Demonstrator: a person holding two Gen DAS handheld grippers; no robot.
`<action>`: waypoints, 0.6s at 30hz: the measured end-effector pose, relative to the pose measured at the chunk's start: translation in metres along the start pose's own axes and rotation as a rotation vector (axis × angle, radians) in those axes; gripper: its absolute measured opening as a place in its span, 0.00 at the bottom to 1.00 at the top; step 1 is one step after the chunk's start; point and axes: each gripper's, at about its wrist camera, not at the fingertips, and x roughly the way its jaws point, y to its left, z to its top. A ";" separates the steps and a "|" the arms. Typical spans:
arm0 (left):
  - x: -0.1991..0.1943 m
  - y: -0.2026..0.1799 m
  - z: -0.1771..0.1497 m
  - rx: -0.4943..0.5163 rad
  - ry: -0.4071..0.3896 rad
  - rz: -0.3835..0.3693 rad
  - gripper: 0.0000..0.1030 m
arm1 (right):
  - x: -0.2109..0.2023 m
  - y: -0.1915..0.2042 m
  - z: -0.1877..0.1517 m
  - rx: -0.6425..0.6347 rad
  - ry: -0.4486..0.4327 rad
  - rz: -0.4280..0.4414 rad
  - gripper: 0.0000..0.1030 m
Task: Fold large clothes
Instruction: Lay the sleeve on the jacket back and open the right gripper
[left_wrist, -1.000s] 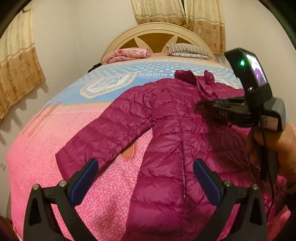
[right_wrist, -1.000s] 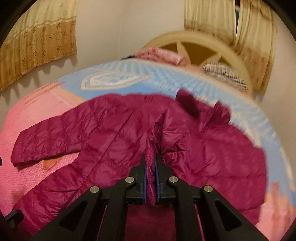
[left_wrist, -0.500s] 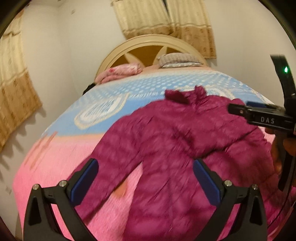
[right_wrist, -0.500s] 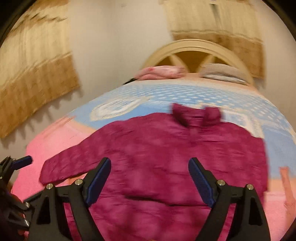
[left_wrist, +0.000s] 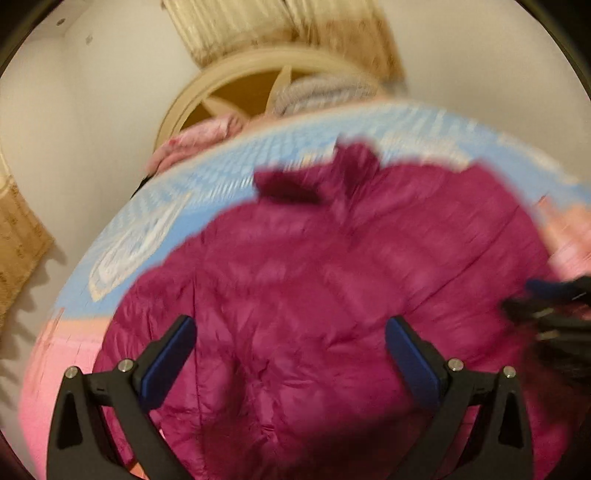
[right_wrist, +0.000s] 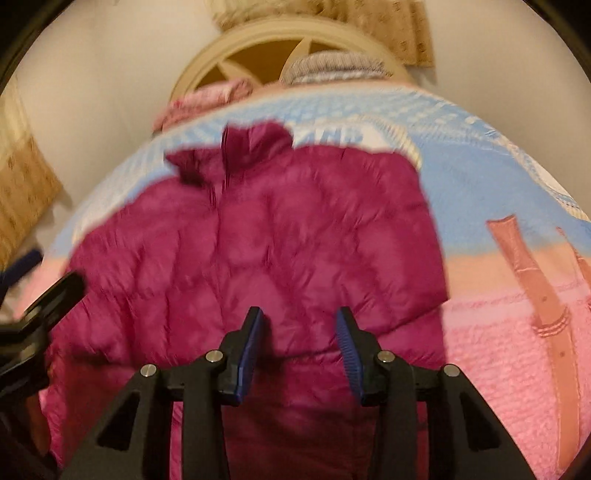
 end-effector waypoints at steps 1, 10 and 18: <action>0.009 0.000 -0.005 0.001 0.033 0.004 1.00 | 0.000 -0.002 -0.001 -0.012 0.000 0.002 0.41; 0.025 0.020 -0.025 -0.100 0.104 -0.094 1.00 | -0.045 -0.062 0.050 0.109 -0.163 -0.028 0.41; 0.025 0.015 -0.029 -0.120 0.092 -0.084 1.00 | 0.025 -0.072 0.099 0.126 -0.111 -0.112 0.29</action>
